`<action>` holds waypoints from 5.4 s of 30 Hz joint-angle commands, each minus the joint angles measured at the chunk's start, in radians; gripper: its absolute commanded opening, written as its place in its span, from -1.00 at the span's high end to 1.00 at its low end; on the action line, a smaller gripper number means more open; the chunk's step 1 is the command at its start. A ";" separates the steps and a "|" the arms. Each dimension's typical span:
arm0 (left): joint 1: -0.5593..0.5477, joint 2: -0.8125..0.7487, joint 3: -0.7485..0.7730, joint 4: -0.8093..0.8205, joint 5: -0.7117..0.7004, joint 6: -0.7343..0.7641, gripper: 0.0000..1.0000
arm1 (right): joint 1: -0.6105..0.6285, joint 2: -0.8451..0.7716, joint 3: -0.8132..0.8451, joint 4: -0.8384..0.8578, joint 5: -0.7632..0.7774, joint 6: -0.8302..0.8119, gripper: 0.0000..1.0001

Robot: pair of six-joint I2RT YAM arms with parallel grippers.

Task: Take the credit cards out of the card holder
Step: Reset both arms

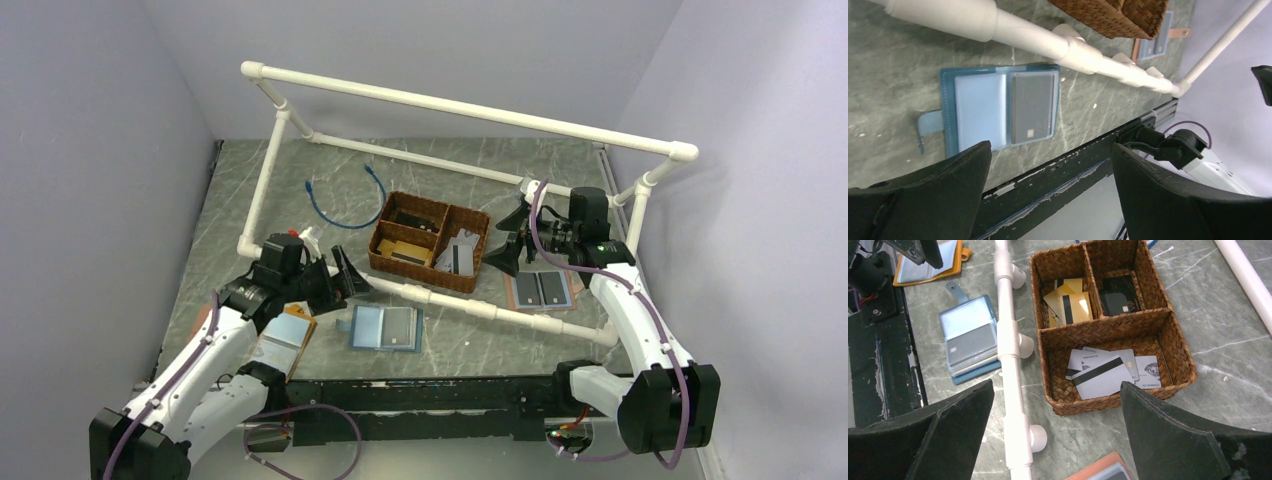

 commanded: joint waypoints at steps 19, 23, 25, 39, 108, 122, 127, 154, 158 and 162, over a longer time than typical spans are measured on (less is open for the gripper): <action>0.007 0.400 0.443 -0.042 -0.251 0.627 -0.99 | -0.062 0.017 -0.005 -0.013 0.065 -0.134 -0.99; 0.023 0.404 0.427 -0.033 -0.234 0.657 -0.99 | -0.070 0.017 -0.001 -0.040 0.089 -0.180 -0.99; 0.023 0.397 0.411 -0.027 -0.254 0.674 -0.99 | -0.070 0.021 0.004 -0.056 0.096 -0.202 -0.99; 0.050 0.336 0.383 -0.043 -0.258 0.678 -0.99 | -0.077 0.034 0.062 -0.144 0.098 -0.233 -0.99; 0.130 0.188 0.349 0.002 -0.191 0.664 -0.99 | -0.229 -0.027 0.074 -0.147 -0.034 -0.170 -0.99; 0.129 0.090 0.402 -0.026 -0.044 0.511 -0.99 | -0.264 -0.189 0.088 -0.141 0.149 0.177 -1.00; 0.129 0.039 0.467 -0.071 0.004 0.442 -0.99 | -0.266 -0.201 0.172 -0.200 0.144 0.236 -1.00; 0.129 -0.108 0.400 -0.130 -0.018 0.421 -0.99 | -0.288 -0.252 0.354 -0.387 0.169 0.229 -0.99; 0.129 -0.118 0.381 -0.132 -0.009 0.419 -0.99 | -0.304 -0.256 0.339 -0.380 0.148 0.226 -1.00; 0.130 -0.140 0.367 -0.136 -0.011 0.415 -0.99 | -0.315 -0.264 0.333 -0.378 0.138 0.227 -1.00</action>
